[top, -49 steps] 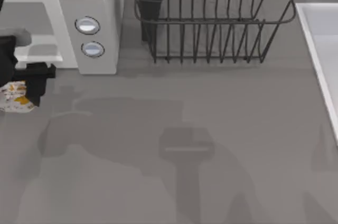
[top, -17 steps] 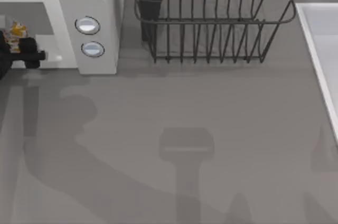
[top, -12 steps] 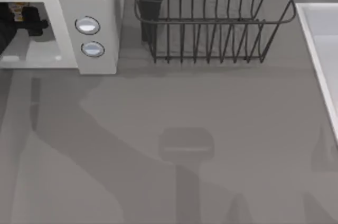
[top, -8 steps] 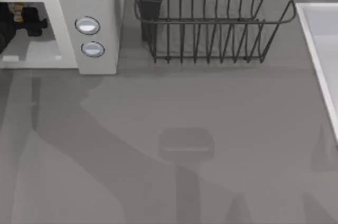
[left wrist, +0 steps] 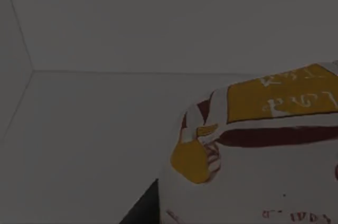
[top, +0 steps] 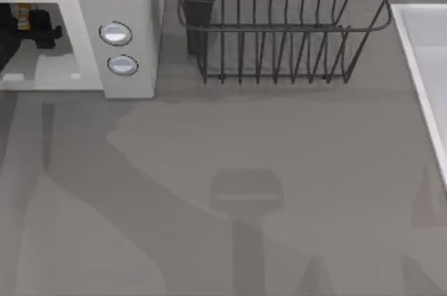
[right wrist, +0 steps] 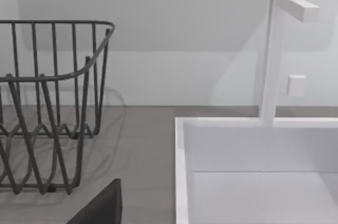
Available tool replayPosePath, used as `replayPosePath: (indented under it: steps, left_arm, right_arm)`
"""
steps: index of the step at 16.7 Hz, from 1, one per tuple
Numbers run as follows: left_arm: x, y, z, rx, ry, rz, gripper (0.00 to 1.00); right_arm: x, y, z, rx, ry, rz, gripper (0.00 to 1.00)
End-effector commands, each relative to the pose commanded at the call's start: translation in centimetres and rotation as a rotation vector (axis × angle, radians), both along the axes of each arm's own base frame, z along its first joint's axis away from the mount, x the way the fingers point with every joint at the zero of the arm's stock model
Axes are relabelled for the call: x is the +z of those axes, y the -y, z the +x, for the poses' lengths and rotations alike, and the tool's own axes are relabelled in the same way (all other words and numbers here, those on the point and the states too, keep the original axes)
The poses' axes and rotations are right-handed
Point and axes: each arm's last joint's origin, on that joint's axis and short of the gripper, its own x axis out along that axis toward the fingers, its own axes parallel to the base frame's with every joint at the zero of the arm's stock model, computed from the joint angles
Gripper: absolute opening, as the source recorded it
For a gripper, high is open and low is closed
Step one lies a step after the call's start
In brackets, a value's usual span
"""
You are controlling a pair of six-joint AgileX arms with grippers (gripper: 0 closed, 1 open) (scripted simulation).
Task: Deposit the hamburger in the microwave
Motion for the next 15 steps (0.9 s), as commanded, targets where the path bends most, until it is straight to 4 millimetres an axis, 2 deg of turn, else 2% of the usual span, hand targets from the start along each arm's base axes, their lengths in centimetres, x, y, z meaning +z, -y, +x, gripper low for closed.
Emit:
replayPosePath:
  steps: [11,15]
  left_arm:
    - [0.0,0.0,0.0,0.0,0.0,0.0,0.98]
    - [0.0,0.0,0.0,0.0,0.0,0.0,1.0]
  right_arm:
    - [0.0,0.0,0.0,0.0,0.0,0.0,1.0]
    - [0.0,0.0,0.0,0.0,0.0,0.0,1.0]
